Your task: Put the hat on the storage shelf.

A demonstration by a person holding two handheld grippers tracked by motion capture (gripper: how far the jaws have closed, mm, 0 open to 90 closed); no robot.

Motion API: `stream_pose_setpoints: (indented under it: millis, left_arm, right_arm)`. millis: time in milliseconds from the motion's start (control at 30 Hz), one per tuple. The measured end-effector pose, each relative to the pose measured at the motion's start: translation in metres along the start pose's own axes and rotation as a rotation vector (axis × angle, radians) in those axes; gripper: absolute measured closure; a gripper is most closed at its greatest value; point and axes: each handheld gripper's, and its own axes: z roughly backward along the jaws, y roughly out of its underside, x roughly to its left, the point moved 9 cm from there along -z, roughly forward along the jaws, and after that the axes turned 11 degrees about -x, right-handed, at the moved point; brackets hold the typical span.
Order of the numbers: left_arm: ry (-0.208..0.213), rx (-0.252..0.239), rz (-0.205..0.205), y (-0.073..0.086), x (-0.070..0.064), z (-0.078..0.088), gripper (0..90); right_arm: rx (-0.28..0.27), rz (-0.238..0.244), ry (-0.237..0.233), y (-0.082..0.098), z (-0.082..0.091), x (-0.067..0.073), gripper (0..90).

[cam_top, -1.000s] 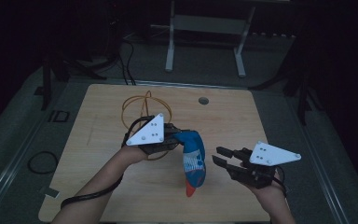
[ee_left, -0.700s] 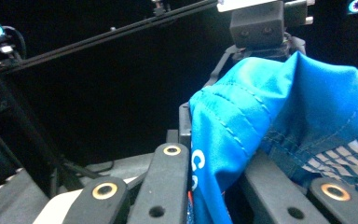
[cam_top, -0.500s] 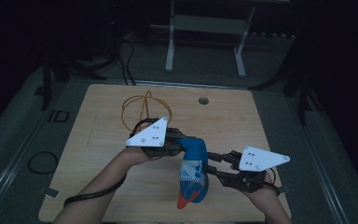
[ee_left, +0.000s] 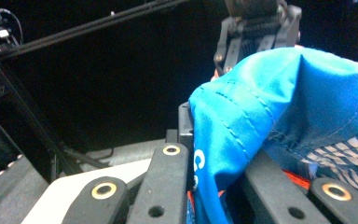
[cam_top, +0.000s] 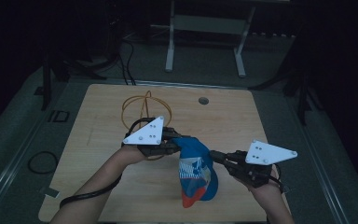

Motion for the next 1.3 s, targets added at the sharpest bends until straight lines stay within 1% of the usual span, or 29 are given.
stream_pose_setpoints:
  millis: [33,67,100,133,167,200,233,300,333,400,433,467,500,533,567,600,667,700,800,867,967,1033,1067,1100,1133,1167,1200,1233,1300]
  left_arm:
    - [0.000,0.000,0.000,0.000,0.000,0.000,84.3]
    - [-0.007,0.019,-0.005,0.002,0.001,0.001,84.3]
    - [-0.007,0.019,-0.005,0.002,0.001,0.001,83.4]
    - [-0.014,0.047,-0.002,0.005,0.001,0.003,79.5]
    - [-0.014,0.047,-0.002,0.005,0.001,0.003,78.6]
    - [-0.020,0.071,-0.002,0.006,0.000,0.005,77.8]
    - [-0.020,0.071,-0.002,0.006,0.000,0.005,72.6]
    - [-0.036,0.094,0.008,0.008,0.000,0.008,70.7]
    - [-0.047,0.109,0.006,0.009,-0.001,0.011,67.2]
    - [-0.067,0.120,0.029,0.013,-0.001,0.019,66.9]
    - [-0.067,0.120,0.029,0.013,-0.001,0.019,66.9]
    - [-0.088,0.137,0.044,0.016,-0.001,0.025,66.8]
    - [-0.088,0.137,0.044,0.016,-0.001,0.025,64.7]
    - [-0.104,0.149,0.057,0.018,-0.001,0.030,63.1]
    - [-0.104,0.149,0.057,0.018,-0.001,0.030,61.8]
    - [-0.116,0.163,0.056,0.020,0.000,0.033,61.8]
    - [-0.125,0.171,0.070,0.021,-0.001,0.037,60.5]
    - [-0.126,0.176,0.068,0.021,-0.002,0.041,60.1]
    - [-0.140,0.181,0.074,0.022,-0.004,0.048,57.5]
    - [-0.166,0.181,0.083,0.021,-0.003,0.054,52.4]
    - [-0.201,0.174,0.101,0.022,-0.003,0.065,47.4]
    - [-0.240,0.171,0.118,0.025,-0.002,0.073,43.0]
    - [-0.240,0.171,0.118,0.025,-0.002,0.073,40.4]
    - [-0.263,0.169,0.141,0.028,-0.005,0.083,37.5]
    - [-0.263,0.169,0.141,0.028,-0.005,0.083,34.9]
    - [-0.293,0.175,0.164,0.034,-0.008,0.091,31.3]
    - [-0.305,0.185,0.178,0.037,-0.010,0.095,28.0]
    - [-0.305,0.185,0.178,0.037,-0.010,0.095,25.3]
    - [-0.339,0.199,0.179,0.045,-0.011,0.103,18.8]
  right_arm:
    - [0.000,0.000,0.000,0.000,0.000,0.000,90.0]
    - [-0.003,-0.003,0.002,-0.001,0.001,-0.001,90.0]
    - [0.000,0.008,0.010,-0.003,0.004,-0.002,90.0]
    - [-0.002,0.008,0.014,-0.005,0.005,-0.004,90.0]
    - [0.000,0.010,0.019,-0.006,0.007,-0.005,90.0]
    - [0.001,0.014,0.028,-0.008,0.008,-0.007,90.0]
    - [-0.001,0.010,0.029,-0.009,0.010,-0.009,90.0]
    - [-0.003,0.009,0.041,-0.011,0.013,-0.013,90.0]
    - [-0.006,0.008,0.044,-0.012,0.015,-0.014,90.0]
    - [-0.010,0.007,0.055,-0.015,0.019,-0.017,90.0]
    - [-0.010,0.007,0.055,-0.015,0.019,-0.017,90.0]
    - [-0.013,0.010,0.067,-0.016,0.023,-0.019,90.0]
    - [-0.013,0.011,0.071,-0.017,0.023,-0.020,90.0]
    - [-0.011,0.014,0.078,-0.018,0.024,-0.021,90.0]
    - [-0.011,0.014,0.078,-0.018,0.024,-0.021,90.0]
    - [-0.011,0.012,0.081,-0.018,0.025,-0.022,90.0]
    - [-0.004,0.018,0.087,-0.019,0.025,-0.024,90.0]
    - [-0.002,0.018,0.088,-0.020,0.025,-0.024,90.0]
    - [0.004,0.032,0.093,-0.022,0.022,-0.025,90.0]
    - [0.008,0.033,0.093,-0.022,0.021,-0.026,90.0]
    - [-0.001,0.026,0.099,-0.024,0.021,-0.029,90.0]
    - [-0.007,0.026,0.105,-0.026,0.022,-0.031,90.0]
    - [-0.007,0.026,0.105,-0.026,0.022,-0.031,90.0]
    - [-0.014,0.028,0.117,-0.031,0.024,-0.034,90.0]
    - [-0.015,0.028,0.120,-0.033,0.024,-0.035,90.0]
    - [-0.017,0.032,0.125,-0.035,0.025,-0.037,90.0]
    - [-0.020,0.030,0.131,-0.037,0.025,-0.038,90.0]
    - [-0.020,0.030,0.131,-0.037,0.025,-0.038,90.0]
    - [-0.024,0.036,0.147,-0.044,0.024,-0.044,90.0]
